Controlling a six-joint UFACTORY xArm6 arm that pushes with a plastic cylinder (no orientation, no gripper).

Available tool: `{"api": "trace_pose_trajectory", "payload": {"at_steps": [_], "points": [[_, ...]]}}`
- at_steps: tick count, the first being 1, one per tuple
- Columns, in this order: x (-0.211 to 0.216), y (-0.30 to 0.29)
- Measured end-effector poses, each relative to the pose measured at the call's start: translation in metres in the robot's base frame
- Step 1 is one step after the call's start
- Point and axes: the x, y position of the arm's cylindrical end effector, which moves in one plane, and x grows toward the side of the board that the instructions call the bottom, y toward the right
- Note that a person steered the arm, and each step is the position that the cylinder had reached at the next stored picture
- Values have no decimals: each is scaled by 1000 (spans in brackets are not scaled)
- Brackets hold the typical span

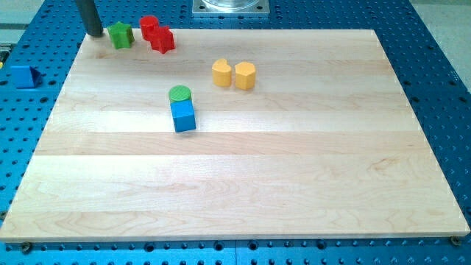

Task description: Place the green blocks diagonal to the hexagon

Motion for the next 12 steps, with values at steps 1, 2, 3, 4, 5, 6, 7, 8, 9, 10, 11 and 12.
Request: {"api": "trace_pose_trajectory", "payload": {"at_steps": [1,2,3,4,5,6,7,8,9,10,11,12], "points": [[70,26],[119,6],[88,-28],[29,28],[0,72],[79,100],[130,100],[133,56],[165,76],[192,173],[209,235],[237,300]]}}
